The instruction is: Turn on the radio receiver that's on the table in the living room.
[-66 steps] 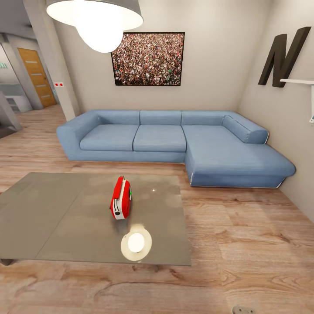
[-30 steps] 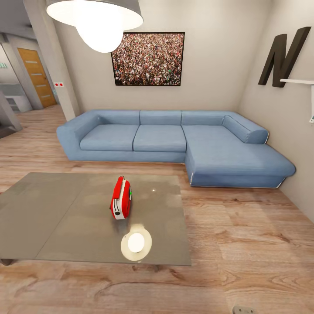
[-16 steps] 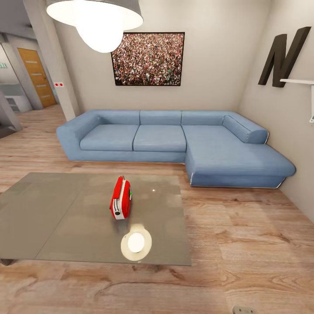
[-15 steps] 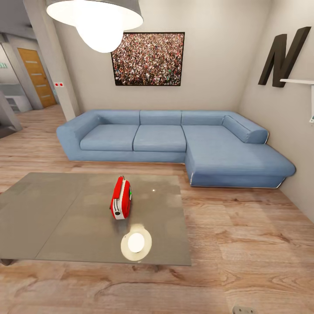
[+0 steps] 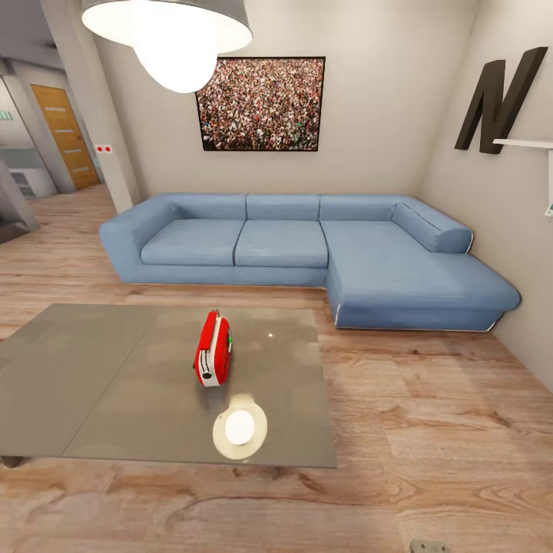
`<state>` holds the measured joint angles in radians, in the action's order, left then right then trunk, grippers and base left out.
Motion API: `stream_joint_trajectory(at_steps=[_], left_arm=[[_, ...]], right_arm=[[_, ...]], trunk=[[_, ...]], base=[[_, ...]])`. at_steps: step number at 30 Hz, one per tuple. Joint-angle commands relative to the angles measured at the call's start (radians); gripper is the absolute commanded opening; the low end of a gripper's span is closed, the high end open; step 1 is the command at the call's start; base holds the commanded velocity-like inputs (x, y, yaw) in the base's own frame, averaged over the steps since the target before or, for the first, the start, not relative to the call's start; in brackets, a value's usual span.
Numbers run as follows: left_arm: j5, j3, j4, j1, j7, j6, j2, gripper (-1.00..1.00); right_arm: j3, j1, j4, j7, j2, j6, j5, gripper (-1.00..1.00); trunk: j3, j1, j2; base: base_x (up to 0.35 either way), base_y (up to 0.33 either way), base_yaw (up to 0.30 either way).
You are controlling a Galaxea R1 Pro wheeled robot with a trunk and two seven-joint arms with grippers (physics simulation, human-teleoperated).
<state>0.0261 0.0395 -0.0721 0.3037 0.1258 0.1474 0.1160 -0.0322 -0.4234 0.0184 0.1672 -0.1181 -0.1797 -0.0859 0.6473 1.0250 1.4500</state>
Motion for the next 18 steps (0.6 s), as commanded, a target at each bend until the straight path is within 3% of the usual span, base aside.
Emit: stream_joint_trajectory(at_steps=[1, 18], left_arm=[[0.000, 0.000, 0.000, 0.000, 0.000, 0.000, 0.000, 1.00], [0.000, 0.000, 0.000, 0.000, 0.000, 0.000, 0.000, 1.00]], right_arm=[[0.000, 0.000, 0.000, 0.000, 0.000, 0.000, 0.000, -1.00], [0.000, 0.000, 0.000, 0.000, 0.000, 0.000, 0.000, -1.00]], trunk=[[0.000, 0.000, 0.000], [0.000, 0.000, 0.000]], base=[[0.000, 0.000, 0.000], [0.000, 0.000, 0.000]])
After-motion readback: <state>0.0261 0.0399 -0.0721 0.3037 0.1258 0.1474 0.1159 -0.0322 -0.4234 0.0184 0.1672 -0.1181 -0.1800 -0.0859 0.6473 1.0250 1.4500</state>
